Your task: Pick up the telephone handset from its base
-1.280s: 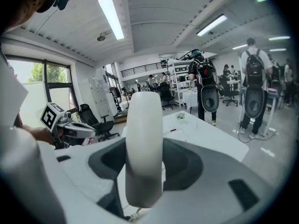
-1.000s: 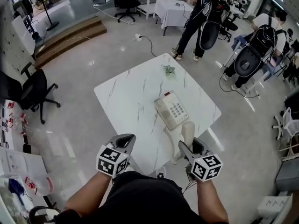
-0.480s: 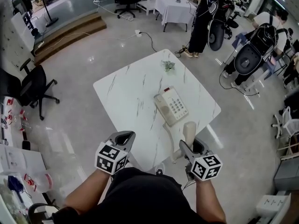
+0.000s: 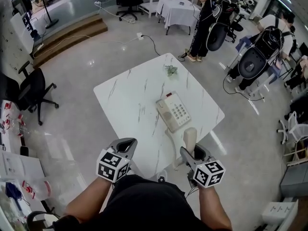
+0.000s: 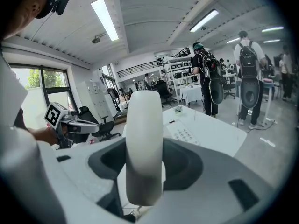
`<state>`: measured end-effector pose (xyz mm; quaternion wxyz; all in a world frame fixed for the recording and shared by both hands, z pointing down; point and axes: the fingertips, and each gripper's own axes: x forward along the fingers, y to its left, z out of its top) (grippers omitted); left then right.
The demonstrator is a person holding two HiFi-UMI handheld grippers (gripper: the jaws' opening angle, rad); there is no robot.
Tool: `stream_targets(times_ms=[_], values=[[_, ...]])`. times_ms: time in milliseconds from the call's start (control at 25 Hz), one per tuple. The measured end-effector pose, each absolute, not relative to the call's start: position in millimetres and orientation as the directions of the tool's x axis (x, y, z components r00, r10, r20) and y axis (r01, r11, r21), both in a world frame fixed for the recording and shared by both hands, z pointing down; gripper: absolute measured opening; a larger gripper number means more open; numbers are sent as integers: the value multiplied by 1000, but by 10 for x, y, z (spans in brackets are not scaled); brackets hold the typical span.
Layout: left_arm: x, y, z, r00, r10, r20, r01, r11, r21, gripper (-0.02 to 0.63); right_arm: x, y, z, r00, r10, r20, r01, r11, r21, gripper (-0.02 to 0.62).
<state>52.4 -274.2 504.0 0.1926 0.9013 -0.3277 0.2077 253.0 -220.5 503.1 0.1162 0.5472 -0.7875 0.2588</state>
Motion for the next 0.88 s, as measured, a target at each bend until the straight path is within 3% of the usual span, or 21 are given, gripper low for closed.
stream_targets(times_ms=[880], values=[[557,-2813,5041,704,-504,501,-663,-719,208,5,2533,-2252,5068,-372,-794,482,-924,268,-273,216]])
